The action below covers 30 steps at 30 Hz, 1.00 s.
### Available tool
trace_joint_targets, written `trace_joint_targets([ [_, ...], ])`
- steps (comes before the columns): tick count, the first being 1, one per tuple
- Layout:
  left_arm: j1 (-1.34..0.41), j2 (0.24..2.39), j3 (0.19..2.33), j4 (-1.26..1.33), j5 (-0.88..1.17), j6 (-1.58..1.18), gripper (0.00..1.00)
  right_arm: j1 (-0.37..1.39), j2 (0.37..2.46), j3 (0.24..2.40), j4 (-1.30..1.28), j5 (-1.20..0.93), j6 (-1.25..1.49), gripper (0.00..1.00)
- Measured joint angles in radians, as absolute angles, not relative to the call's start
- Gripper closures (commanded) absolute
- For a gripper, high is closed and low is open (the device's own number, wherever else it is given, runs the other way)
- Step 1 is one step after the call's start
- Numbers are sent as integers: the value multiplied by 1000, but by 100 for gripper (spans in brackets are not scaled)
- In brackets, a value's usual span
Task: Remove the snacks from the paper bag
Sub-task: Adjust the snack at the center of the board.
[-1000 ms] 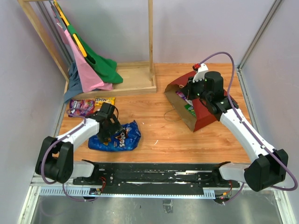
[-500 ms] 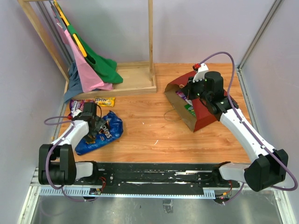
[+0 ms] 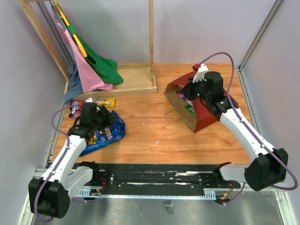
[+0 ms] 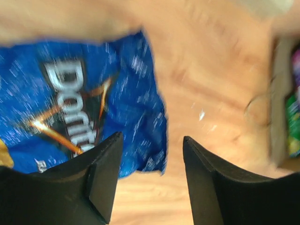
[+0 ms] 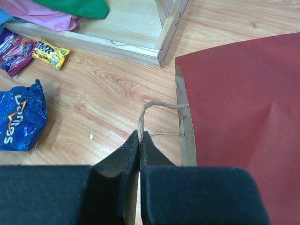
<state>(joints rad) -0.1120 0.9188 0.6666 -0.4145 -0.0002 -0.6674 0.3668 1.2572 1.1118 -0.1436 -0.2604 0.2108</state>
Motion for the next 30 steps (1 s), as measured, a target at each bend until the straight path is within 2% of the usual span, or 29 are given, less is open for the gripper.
trace_joint_targets([
  [4,-163,952,498,-390,66,-696,52,368,1276,1112,-133,-271,220,97],
  [6,-165,972,435,-386,65,-725,52,374,1281,1112,-133,-272,222,97],
  [10,-166,976,424,-368,28,-793,40,387,1281,1112,-138,-271,221,97],
  [15,-152,987,448,-401,-65,-884,32,387,1281,1112,-139,-270,221,97],
  [18,-92,991,454,-413,-63,-911,30,387,1281,1112,-139,-270,221,97],
  [23,-22,981,476,-462,-50,-924,19,387,1281,1112,-139,-270,221,97],
  [26,-22,952,533,-551,-64,-945,13,387,1281,1112,-139,-270,221,97],
  [29,-21,910,652,-647,-155,-986,1,387,1281,1112,-139,-270,221,97],
  [30,-21,903,691,-669,-188,-996,0,387,1281,1112,-139,-270,221,97],
])
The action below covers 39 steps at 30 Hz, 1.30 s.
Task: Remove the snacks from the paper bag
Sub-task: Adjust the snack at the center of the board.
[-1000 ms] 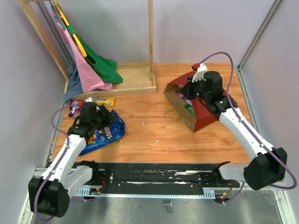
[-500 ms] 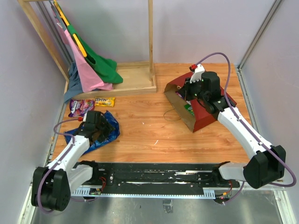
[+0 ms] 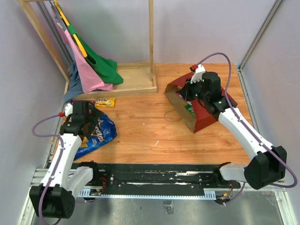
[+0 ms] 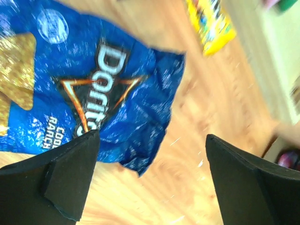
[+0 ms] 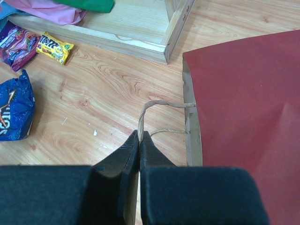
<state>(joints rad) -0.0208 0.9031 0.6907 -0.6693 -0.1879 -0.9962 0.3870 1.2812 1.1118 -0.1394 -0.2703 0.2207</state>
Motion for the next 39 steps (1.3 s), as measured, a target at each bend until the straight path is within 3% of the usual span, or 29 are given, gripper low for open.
trace_joint_targets([
  [5,10,917,832,-777,-341,-1045,2,387,1282,1112,-139,-273,221,97],
  [14,457,1044,644,-789,-292,-989,3,387,1282,1112,-139,-275,221,97],
  [25,476,1083,556,-636,-314,-1151,4,392,1310,1112,-139,-309,221,98],
  [31,480,1243,652,-636,-376,-1179,5,403,1328,1112,-138,-321,221,98],
  [39,485,1262,703,-603,-392,-1195,4,406,1342,1112,-131,-342,230,98],
])
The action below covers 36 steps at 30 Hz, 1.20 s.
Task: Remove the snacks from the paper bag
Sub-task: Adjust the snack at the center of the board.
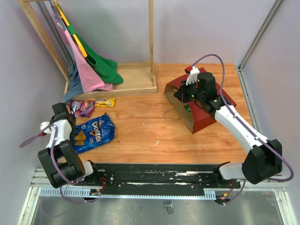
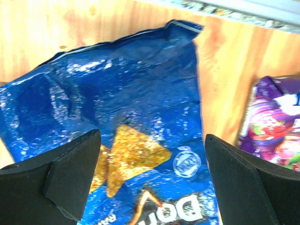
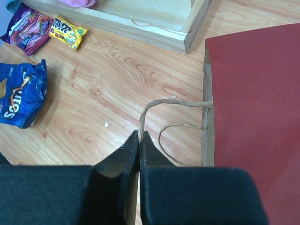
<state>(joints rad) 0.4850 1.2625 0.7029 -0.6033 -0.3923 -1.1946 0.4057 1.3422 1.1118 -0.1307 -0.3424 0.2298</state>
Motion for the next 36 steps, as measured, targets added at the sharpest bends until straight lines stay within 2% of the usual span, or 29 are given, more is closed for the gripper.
trace_joint_targets([
  [9,474,1405,803,-563,-433,-1227,4,406,1337,1104,-107,-360,250,98],
  [18,439,1388,803,-577,-527,-1271,4,406,1311,1087,-101,-360,256,98],
  [36,357,1645,911,-527,-576,-1286,8,406,1298,1085,-102,-347,256,98],
])
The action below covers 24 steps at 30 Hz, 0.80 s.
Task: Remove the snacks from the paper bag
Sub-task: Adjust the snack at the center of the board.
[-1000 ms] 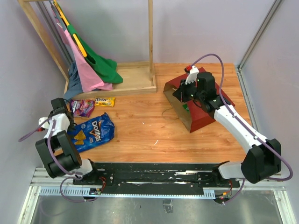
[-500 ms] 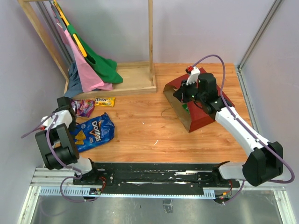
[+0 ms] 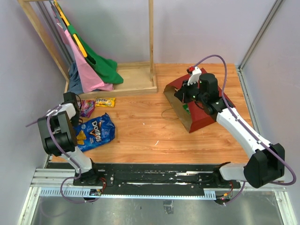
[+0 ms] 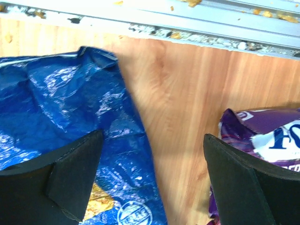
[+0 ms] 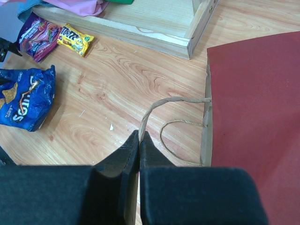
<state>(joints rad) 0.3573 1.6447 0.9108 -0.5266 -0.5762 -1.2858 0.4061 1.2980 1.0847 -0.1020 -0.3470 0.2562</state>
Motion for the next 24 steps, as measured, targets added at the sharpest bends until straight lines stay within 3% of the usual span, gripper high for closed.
trace_joint_targets([
  [8,300,1789,1039,-527,-677,-1207,10,406,1314,1085,-102,-345,254,98],
  [18,289,1801,1049,-489,-686,-1130,13,411,1353,1085,-102,-345,254,99],
  [24,265,1698,1017,-398,-605,-997,4,411,1361,1085,-102,-347,254,99],
])
